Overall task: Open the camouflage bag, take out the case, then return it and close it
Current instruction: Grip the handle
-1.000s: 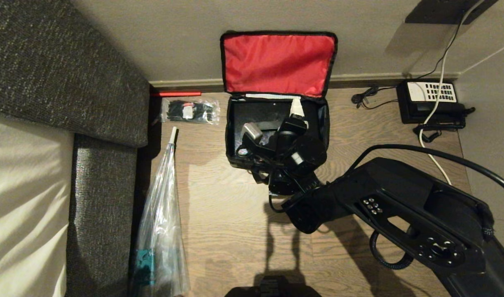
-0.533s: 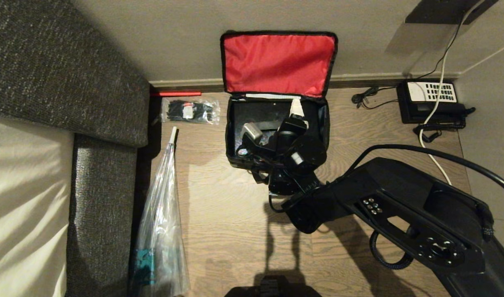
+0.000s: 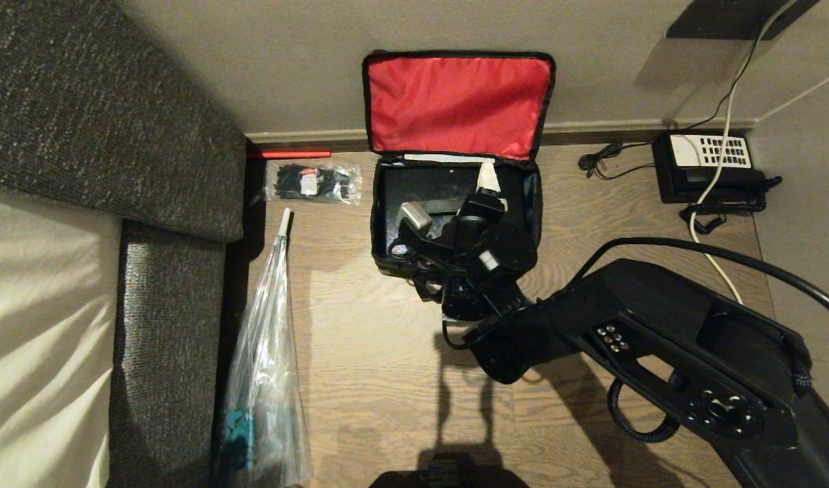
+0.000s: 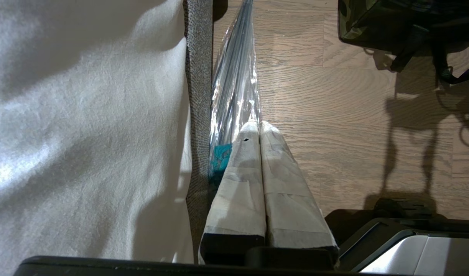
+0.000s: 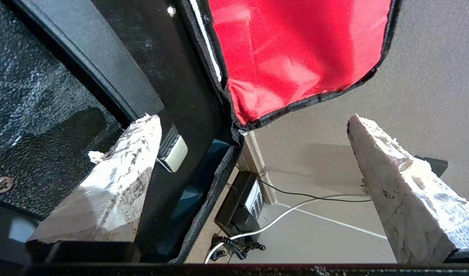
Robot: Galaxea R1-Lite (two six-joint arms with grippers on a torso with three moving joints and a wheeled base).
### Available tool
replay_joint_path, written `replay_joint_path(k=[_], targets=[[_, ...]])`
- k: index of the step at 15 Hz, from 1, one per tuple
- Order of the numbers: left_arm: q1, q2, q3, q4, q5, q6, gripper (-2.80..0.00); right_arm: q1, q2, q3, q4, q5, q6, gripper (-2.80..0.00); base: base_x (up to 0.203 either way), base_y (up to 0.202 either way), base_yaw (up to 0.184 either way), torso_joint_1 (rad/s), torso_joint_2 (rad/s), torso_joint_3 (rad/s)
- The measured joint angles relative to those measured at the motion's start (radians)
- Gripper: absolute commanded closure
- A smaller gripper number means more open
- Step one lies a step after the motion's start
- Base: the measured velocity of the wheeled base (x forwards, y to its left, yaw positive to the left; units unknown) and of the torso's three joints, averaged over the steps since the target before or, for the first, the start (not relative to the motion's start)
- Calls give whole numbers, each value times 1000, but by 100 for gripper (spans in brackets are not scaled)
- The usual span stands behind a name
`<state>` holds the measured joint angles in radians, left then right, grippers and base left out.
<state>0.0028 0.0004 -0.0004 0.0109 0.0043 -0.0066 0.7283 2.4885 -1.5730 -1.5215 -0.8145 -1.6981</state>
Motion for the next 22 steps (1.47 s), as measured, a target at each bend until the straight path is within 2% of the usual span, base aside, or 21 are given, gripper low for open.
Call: replay_joint_path(k=[5,15,18,22], targets=[[0,0,0,0,0,-4,0,0,-1,0,0,0,0,-280,0,0,0,1,1,-132],[0,0,-1,-2,0,3,0,0,4,-13,0,8,4,-280,0,0,0,1,0,-11],[0,0,-1,-2,0,3,0,-2,34,-48,0,45,6,-280,0,0,0,0,0,0],[0,0,-1,-2,0,4,0,-29,92,-187,1,129,-15,-280,0,0,0,0,0,0]])
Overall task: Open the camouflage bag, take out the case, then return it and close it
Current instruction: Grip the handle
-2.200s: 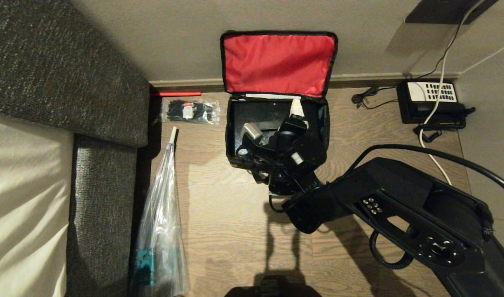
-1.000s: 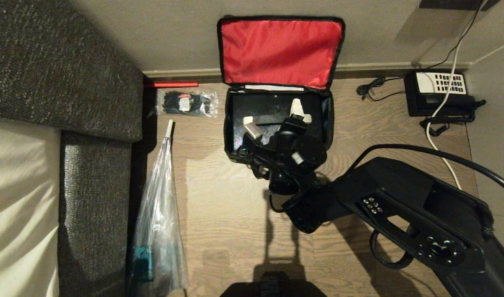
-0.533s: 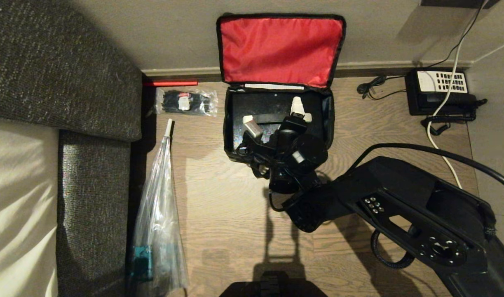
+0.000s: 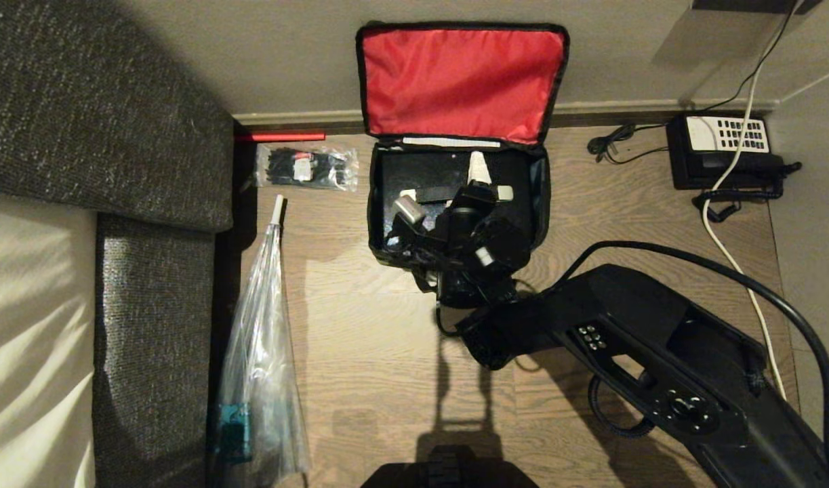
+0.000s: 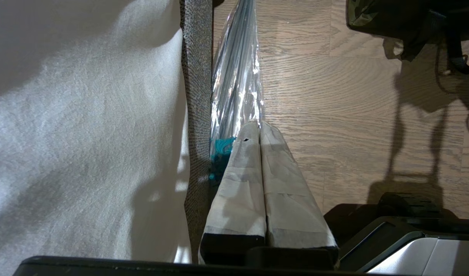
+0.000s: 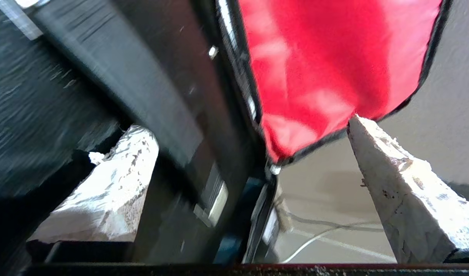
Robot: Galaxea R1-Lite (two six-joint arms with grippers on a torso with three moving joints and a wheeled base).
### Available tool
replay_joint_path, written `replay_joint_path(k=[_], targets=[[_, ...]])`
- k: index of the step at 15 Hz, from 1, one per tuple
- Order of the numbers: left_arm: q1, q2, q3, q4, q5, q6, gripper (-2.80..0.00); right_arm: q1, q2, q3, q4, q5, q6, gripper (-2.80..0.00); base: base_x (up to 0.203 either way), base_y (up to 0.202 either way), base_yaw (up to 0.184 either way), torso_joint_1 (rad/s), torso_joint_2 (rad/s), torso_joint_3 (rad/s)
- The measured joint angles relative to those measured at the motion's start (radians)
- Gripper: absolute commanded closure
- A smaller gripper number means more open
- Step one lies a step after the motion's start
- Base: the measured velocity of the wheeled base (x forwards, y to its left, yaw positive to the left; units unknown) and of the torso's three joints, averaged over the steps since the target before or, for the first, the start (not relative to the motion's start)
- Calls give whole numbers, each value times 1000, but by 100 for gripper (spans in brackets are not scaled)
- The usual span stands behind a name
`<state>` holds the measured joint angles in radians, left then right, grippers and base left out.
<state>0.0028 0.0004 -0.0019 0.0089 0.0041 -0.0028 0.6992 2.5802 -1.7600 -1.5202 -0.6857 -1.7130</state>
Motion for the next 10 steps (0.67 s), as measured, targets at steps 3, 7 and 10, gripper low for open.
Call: replay_joint_path(k=[3,7,10], targets=[[0,0,0,0,0,0,0,-35,38,-80,-1,85,-37,-280,0,0,0,0,0,0],[0,0,1,0,0,0,0,-54,72,-95,-8,92,-61,-280,0,0,0,0,0,0],[0,0,1,0,0,0,0,-58,97,-123,-8,91,-67,-280,0,0,0,0,0,0]])
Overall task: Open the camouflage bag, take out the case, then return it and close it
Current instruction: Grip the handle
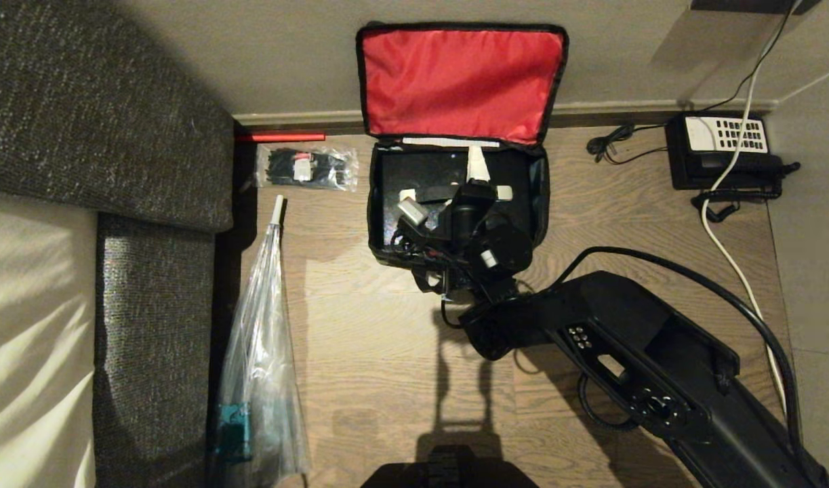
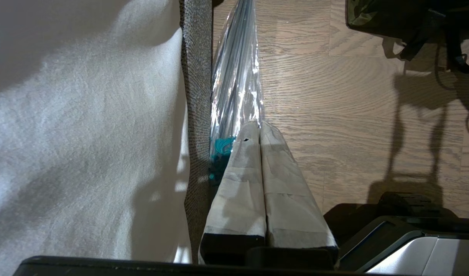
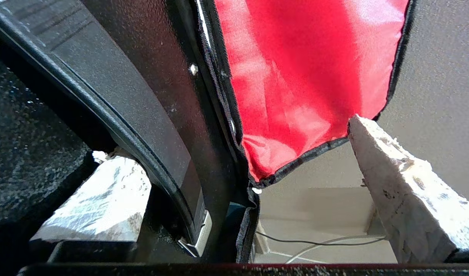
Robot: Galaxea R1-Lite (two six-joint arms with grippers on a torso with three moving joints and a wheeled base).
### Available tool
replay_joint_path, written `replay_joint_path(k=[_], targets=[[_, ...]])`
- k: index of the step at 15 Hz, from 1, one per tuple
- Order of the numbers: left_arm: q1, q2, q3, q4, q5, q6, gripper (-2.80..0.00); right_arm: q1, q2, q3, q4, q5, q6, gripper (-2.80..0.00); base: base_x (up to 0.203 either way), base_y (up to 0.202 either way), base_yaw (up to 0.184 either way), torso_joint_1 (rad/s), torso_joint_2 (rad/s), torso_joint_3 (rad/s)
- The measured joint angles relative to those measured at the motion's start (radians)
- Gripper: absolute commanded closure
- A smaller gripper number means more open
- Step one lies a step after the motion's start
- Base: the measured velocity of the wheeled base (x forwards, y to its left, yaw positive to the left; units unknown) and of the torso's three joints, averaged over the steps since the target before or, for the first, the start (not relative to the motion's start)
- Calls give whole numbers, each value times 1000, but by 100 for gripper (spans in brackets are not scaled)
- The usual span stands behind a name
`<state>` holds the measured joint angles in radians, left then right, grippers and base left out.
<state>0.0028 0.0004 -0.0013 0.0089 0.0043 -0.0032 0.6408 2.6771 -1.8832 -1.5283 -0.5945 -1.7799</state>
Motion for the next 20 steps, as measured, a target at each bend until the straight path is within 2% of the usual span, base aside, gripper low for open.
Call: replay_joint_path(k=[4,12,13,14,20], targets=[[0,0,0,0,0,1,0,-11,21,-54,5,-4,-10,-280,0,0,0,0,0,0],[0,0,0,0,0,0,0,-35,22,-64,6,-5,2,-280,0,0,0,0,0,0],[0,0,0,0,0,1,0,-36,23,-64,6,-5,8,-98,0,0,0,0,0,0],[0,0,0,0,0,1,0,-36,24,-64,5,-7,11,0,0,0,0,0,0,0],[0,0,0,1,0,1,0,-34,35,-62,9,-31,24,0,0,0,0,0,0,0]])
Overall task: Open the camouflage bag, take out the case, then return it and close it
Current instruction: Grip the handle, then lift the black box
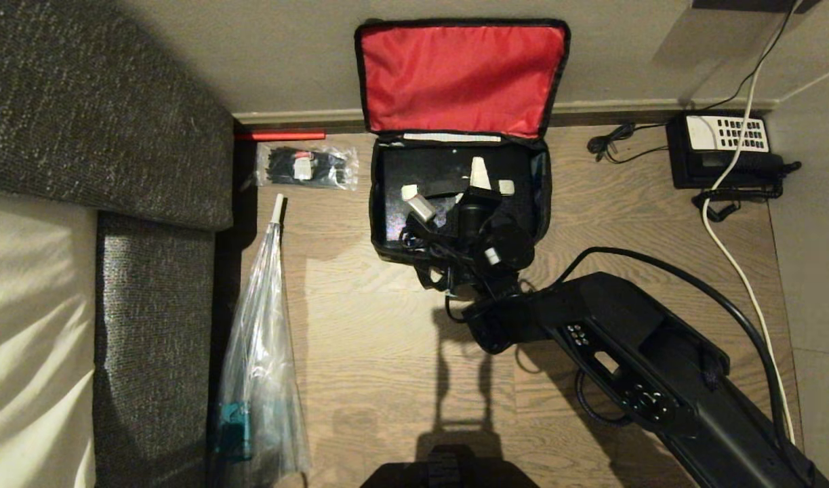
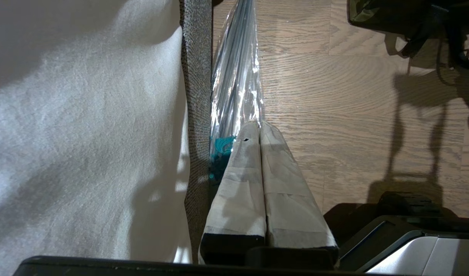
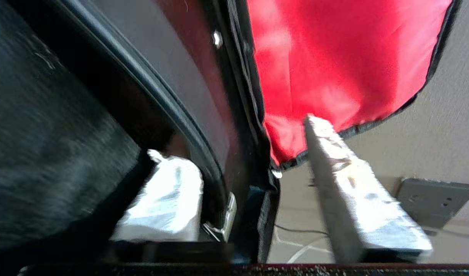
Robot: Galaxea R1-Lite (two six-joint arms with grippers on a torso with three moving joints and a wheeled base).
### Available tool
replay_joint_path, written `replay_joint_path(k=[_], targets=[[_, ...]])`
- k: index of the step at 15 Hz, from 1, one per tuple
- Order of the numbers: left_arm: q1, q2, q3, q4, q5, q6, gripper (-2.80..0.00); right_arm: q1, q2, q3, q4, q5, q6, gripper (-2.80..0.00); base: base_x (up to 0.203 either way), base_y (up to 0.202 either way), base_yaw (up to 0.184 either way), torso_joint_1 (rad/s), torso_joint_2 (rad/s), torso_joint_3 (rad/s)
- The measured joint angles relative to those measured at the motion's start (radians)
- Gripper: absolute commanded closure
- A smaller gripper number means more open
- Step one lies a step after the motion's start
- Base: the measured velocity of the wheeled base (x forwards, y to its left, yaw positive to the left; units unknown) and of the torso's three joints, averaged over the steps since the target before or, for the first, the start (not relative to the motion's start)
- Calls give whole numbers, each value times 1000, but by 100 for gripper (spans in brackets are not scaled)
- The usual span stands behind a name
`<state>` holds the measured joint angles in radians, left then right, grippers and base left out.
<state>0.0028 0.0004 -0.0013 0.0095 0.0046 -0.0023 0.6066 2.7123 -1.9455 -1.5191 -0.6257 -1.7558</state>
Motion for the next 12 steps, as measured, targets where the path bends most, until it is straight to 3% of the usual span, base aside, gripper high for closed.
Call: replay_joint_path(k=[12], targets=[[0,0,0,-1,-1,0,0,13,-3,0,-2,6,8,0,0,0,0,0,0,0]])
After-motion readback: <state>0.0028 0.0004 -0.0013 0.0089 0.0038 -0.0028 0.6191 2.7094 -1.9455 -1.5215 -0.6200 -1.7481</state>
